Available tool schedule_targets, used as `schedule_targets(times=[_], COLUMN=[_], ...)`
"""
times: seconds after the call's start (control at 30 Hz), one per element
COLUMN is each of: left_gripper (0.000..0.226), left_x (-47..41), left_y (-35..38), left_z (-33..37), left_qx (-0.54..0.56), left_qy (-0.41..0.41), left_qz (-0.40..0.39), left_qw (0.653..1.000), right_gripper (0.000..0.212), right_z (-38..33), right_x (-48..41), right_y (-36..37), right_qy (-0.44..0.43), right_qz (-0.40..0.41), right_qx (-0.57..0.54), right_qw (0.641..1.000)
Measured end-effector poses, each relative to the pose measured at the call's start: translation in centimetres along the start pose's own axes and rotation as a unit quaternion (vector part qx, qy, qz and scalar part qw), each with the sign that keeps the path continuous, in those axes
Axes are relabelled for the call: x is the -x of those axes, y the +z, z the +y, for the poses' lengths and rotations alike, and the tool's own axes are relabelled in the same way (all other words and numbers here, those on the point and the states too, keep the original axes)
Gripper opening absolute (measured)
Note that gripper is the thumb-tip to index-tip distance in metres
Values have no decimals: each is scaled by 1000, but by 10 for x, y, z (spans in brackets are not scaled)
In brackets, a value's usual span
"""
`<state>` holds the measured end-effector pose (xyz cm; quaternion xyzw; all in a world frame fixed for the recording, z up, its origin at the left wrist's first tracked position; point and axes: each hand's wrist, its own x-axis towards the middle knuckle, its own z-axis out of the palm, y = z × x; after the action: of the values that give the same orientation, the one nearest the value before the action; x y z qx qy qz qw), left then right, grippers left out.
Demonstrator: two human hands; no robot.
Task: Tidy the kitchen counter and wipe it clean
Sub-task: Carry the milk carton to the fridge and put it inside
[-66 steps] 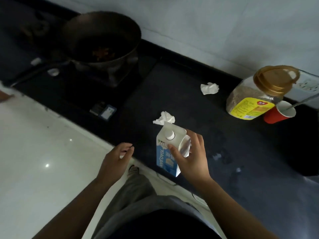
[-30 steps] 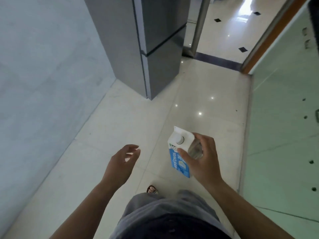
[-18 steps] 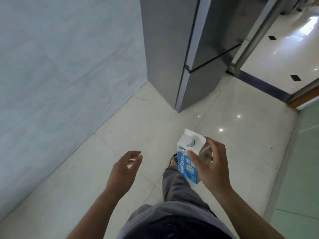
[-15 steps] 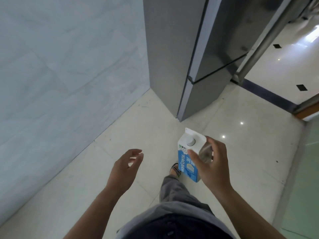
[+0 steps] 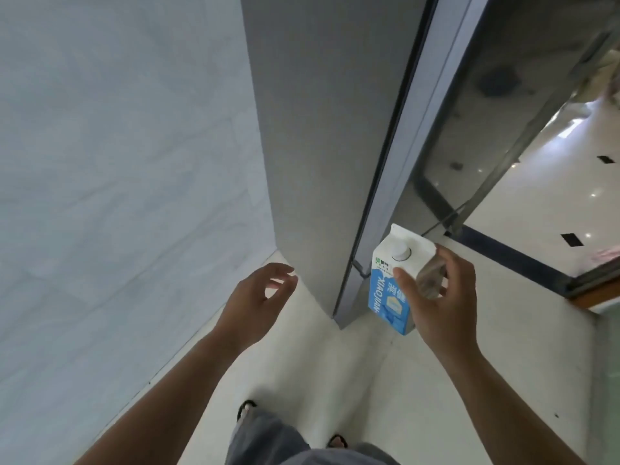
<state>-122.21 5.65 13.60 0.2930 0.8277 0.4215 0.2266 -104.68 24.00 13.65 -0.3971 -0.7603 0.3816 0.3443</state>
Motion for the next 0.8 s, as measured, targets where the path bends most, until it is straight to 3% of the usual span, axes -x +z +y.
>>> schedule_targets(times=[0.17,0.4,0.8], left_gripper=[26,33,61], left_x=[-113,-216,-258], left_y=[-13,-16,7], left_z=[49,111,164], left_qx=[-29,-14,40], left_qy=[130,296,425], left_qz=[-62,-159,-202], left_qw=[989,942,881], right_gripper=[60,56,50], right_z=[-22,-59,-87], right_x=[-53,-84,-108], right_y=[11,26,65], right_qy=[16,83,171], right_qz=[107,263,383], right_qx=[6,11,25], right_qw=[994,961,907])
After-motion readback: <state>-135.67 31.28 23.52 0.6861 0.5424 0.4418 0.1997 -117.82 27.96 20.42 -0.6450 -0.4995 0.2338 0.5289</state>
